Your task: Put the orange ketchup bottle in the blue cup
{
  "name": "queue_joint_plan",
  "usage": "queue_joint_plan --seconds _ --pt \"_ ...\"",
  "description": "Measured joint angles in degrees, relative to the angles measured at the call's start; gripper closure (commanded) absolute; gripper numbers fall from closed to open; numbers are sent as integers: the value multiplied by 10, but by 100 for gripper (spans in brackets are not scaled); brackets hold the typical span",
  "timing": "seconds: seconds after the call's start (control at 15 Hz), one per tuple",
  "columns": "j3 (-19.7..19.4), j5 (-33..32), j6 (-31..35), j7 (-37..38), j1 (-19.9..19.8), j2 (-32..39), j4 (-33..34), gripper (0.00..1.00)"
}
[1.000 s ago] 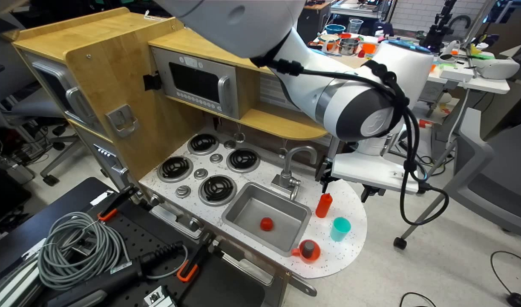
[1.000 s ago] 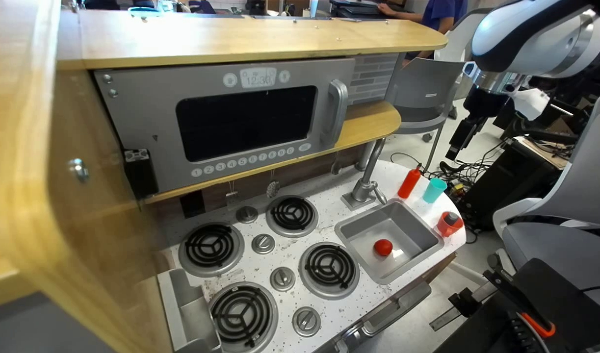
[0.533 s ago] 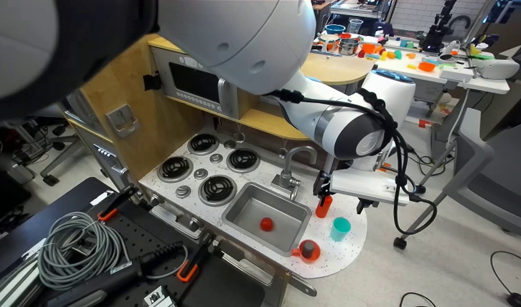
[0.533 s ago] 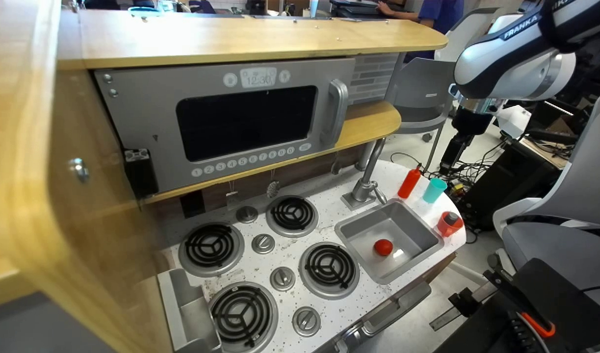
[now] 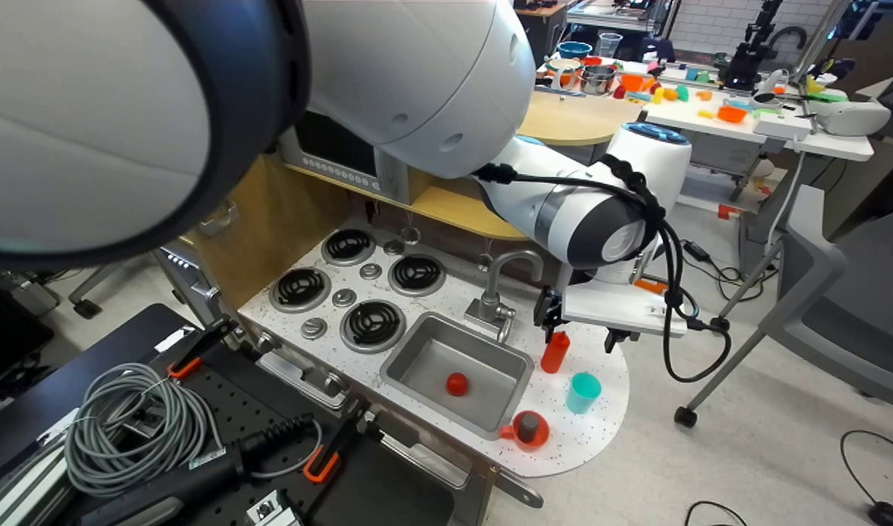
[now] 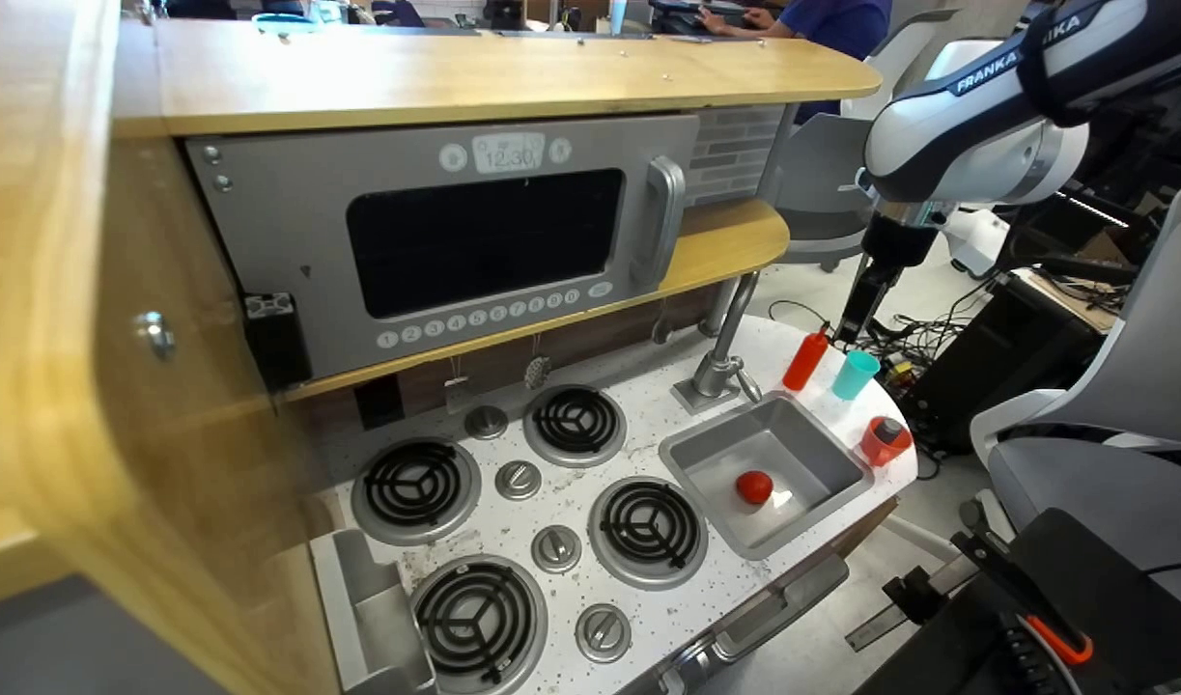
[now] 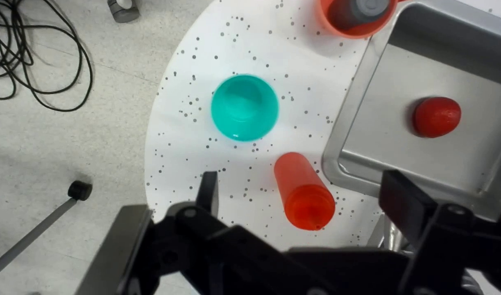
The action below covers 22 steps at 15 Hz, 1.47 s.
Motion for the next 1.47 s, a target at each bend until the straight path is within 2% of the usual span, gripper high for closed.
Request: queue_joint_plan --seconds 0.6,1.4,1.47 --pt "6 -12 -20 4 9 48 63 0" --pt "6 -25 -23 4 20 97 114 0" --pt "6 -25 -24 4 20 100 118 5"
